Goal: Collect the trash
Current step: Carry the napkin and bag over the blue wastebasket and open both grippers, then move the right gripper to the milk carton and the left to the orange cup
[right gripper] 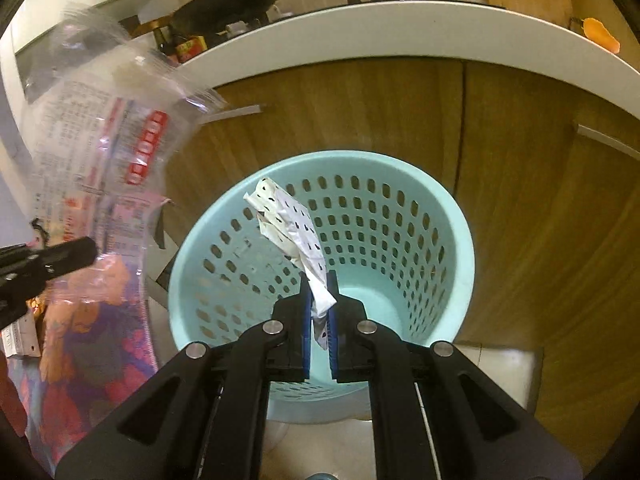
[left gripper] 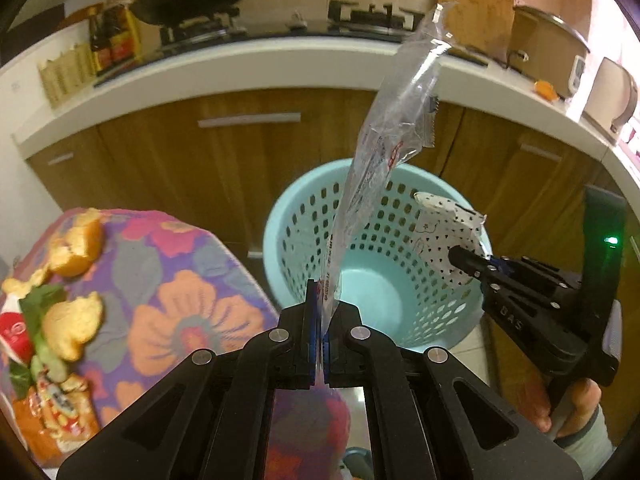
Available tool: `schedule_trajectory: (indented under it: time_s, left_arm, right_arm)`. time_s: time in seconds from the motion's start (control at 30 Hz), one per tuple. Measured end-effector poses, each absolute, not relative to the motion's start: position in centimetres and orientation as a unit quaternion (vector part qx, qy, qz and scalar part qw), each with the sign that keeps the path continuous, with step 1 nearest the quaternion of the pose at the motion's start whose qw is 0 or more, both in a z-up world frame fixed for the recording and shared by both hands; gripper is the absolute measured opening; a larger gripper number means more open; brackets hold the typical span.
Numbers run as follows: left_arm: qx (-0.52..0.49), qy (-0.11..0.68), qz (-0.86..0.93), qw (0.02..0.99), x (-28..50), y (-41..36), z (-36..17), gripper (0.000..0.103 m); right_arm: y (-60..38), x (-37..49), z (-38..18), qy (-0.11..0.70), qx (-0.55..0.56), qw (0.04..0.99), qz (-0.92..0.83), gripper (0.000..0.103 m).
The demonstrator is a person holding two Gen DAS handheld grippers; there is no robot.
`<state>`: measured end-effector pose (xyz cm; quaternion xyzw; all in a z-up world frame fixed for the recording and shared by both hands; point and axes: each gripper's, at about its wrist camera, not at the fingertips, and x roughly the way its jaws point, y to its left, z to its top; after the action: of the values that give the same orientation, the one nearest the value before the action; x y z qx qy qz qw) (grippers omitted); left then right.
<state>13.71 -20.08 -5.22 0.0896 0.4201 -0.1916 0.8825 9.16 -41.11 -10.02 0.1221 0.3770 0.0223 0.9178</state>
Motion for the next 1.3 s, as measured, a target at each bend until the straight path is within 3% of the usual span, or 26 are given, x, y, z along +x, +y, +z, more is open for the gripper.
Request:
schedule_trajectory:
  time_s: [0.1,0.17,0.57,0.83,0.97,1.1,1.3]
  left_arm:
    - [0.090,0.426,-0.193,0.879,14.8,-20.6,-6.2,0.009]
    - [0.090,0.428,-0.192,0.879,15.1,-20.7,-6.7,0.032]
    - [0.071,0.424,-0.180,0.885,14.6,-18.5,-6.0,0.037]
    - [0.047,0.376,-0.176,0.908,10.6,-15.3,-2.6,0.050]
    - [0.023,0.344,-0.163,0.924,7.9,-12.2,-0.2,0.054]
    - [0.000,0.314,-0.136,0.940,5.1,-8.1,2.0,0.055]
    - [-0.035,0.287,-0.058,0.956,1.3,0.1,3.4,0.059]
  right_arm:
    - [-41.1,9.3,-10.3,0.383,0.121,0.915,0.026,0.006]
    - [-41.1,9.4,-10.4,0.390,0.120,0.913,0.034,0.010]
    - [-40.1,8.8,-10.0,0.388,0.106,0.914,0.041,0.013]
    - [-38.0,7.1,-6.2,0.345,0.091,0.932,0.058,0.044]
    - [-35.2,5.9,-4.0,0.322,0.077,0.939,0.096,0.047]
    - [-30.8,4.5,-2.0,0.302,0.053,0.939,0.153,0.057]
    - [-22.9,3.4,-1.6,0.303,0.004,0.926,0.224,0.057]
